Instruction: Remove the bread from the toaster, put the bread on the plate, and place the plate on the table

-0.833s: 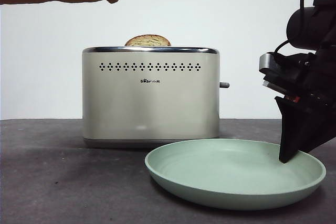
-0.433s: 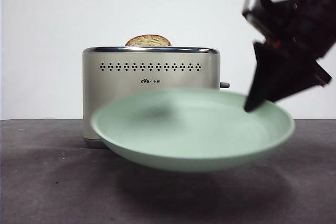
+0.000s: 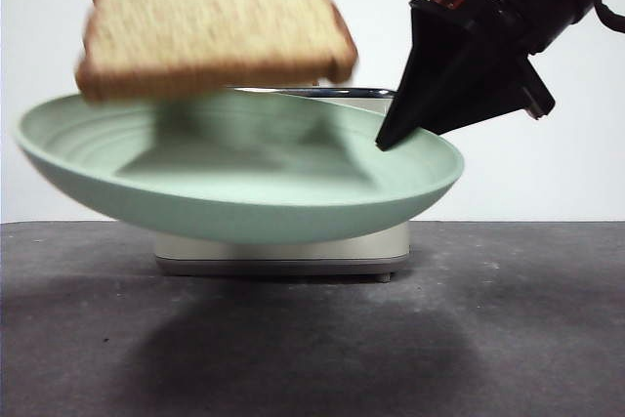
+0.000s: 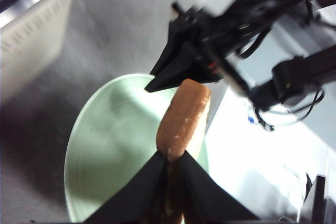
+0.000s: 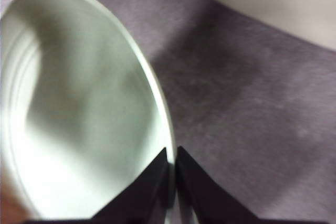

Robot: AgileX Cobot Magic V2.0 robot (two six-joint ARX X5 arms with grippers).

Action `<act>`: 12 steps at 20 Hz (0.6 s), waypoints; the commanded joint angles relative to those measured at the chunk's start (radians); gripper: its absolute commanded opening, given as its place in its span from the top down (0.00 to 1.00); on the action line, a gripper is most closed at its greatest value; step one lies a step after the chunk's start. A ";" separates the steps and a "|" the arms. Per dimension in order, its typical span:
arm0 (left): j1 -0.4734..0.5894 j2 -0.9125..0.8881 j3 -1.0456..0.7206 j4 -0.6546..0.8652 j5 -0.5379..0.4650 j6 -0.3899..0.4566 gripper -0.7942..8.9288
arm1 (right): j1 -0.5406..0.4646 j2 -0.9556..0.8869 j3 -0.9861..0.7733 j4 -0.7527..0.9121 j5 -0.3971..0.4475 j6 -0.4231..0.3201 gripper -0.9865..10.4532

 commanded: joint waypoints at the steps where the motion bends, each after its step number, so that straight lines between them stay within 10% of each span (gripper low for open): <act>1: -0.026 0.091 0.011 0.007 0.012 0.040 0.91 | 0.011 0.005 0.022 0.024 -0.003 0.033 0.91; 6: -0.083 0.257 0.011 0.013 0.011 0.055 0.91 | 0.011 0.005 0.022 0.024 0.000 0.032 0.91; 12: -0.093 0.287 0.013 0.014 -0.004 0.054 0.65 | 0.011 0.005 0.022 0.023 0.000 0.032 0.91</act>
